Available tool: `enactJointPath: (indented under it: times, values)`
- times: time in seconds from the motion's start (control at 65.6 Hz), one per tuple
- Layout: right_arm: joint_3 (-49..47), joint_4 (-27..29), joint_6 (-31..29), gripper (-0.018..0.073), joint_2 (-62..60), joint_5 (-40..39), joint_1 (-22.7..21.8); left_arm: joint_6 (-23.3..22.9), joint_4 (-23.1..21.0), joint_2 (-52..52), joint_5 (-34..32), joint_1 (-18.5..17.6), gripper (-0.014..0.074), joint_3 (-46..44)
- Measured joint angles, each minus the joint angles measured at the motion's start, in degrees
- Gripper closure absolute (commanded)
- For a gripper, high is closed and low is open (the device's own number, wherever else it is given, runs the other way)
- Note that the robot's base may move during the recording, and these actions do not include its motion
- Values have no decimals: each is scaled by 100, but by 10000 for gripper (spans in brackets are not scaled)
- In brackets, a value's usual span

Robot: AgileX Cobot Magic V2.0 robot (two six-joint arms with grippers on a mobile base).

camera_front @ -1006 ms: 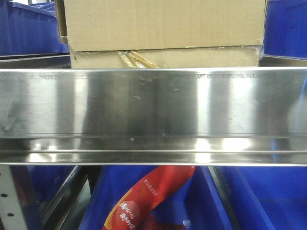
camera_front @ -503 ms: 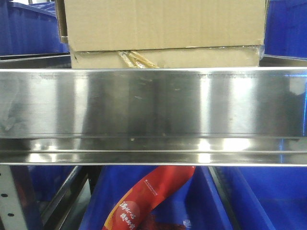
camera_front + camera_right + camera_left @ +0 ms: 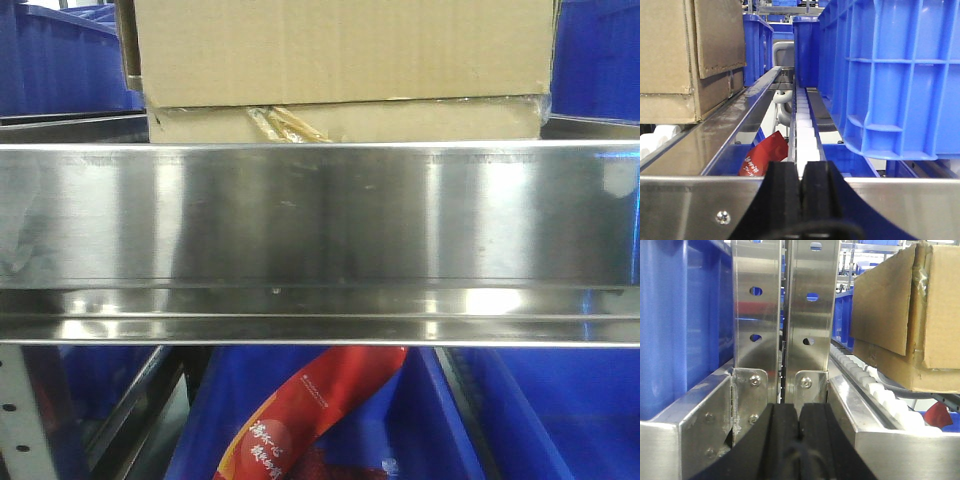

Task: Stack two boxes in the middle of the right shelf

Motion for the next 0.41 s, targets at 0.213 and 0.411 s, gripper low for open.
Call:
enactJointPath:
  times: [0.213,0.411]
  values:
    - [0,0,0,713,0,0,0,0,0,0,0,0,707,0]
    - [0,0,0,713,0,-4,0,0,0,0,0,0,707,0]
